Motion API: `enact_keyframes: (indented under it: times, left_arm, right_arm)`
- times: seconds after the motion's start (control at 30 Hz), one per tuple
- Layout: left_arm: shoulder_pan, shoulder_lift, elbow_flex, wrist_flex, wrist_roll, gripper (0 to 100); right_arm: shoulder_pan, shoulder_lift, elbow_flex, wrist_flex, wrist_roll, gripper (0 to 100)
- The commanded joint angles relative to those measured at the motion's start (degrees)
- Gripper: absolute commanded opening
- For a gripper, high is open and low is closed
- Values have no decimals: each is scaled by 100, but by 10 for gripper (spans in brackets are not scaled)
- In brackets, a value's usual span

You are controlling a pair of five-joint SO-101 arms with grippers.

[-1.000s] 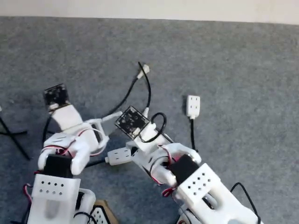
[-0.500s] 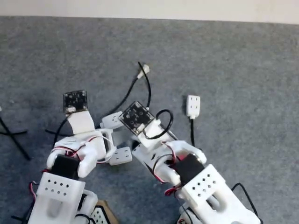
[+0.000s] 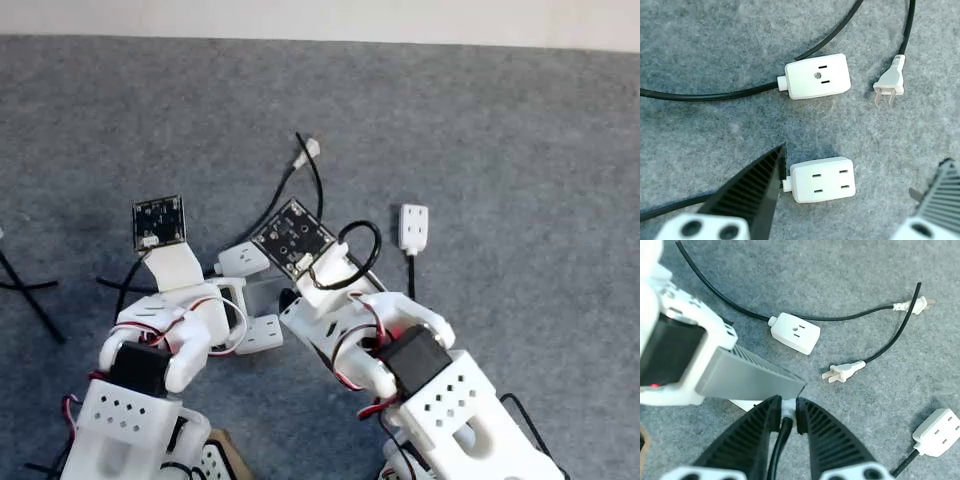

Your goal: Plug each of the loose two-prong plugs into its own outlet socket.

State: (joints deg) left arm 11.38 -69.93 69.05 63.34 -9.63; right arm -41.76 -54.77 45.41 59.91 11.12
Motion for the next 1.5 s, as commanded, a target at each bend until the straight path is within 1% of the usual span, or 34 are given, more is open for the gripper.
enact_keyframes:
  times: [0.0, 0.13, 0.23, 0.3, 0.4, 0.47, 0.6, 0.7, 0.77, 0.83, 0.9, 0.97, 1.1, 1.2, 1.27, 1.4, 1.47]
  left_arm:
    - [-303, 48, -57, 18, -53, 415]
    - [-1490, 48, -277, -264, -18, 415]
    - [-2255, 48, -321, -475, 0, 414]
    - [-2536, 57, -268, -510, 97, 414]
    - [-2659, 57, -57, -536, 114, 414]
    - [-2659, 57, 48, -554, 114, 414]
    - [-2668, 57, 312, -967, 105, 414]
    - [-2668, 57, 435, -1204, 88, 414]
    - [-2659, 57, 497, -1301, 88, 414]
    - [-2633, 57, 585, -1433, 88, 414]
    - [-2633, 57, 673, -1582, 79, 414]
    - [-2633, 57, 708, -1626, 79, 414]
    - [-2730, 57, 681, -1626, 79, 414]
    - [-3160, 66, 593, -1732, 123, 414]
    - [-3354, 242, 523, -1837, 343, 414]
    - [-4198, 1270, -48, -2189, 765, 414]
    - [-4400, 1974, -400, -2259, 941, 414]
  right_arm:
    - [127, 207, -435, -4, -26, 5]
    - [224, 778, -444, -57, 9, 5]
    - [198, 1226, -488, -286, 475, 5]
    - [189, 1569, -629, -462, 905, 5]
    - [154, 2193, -1262, -453, 1565, 5]
    - [-13, 2659, -1657, -356, 2031, 5]
    - [-664, 3486, -2352, 435, 3147, 5]
    - [-1068, 3732, -2598, 1068, 4202, 5]
    - [-1165, 3776, -2677, 1305, 4800, 5]
    - [-1147, 3820, -2897, 1367, 5196, 5]
    - [-1103, 3820, -3064, 1402, 5371, 5]
    - [-1103, 3793, -3134, 1534, 5389, 5]
    - [-1103, 3776, -3090, 1429, 5336, 5]
    - [-1015, 3758, -2765, 936, 5284, 5]
    - [-998, 3758, -2519, 602, 5257, 5]
    - [-963, 3758, -2229, 374, 5292, 5]
    - [-954, 3776, -2202, 365, 5301, 5]
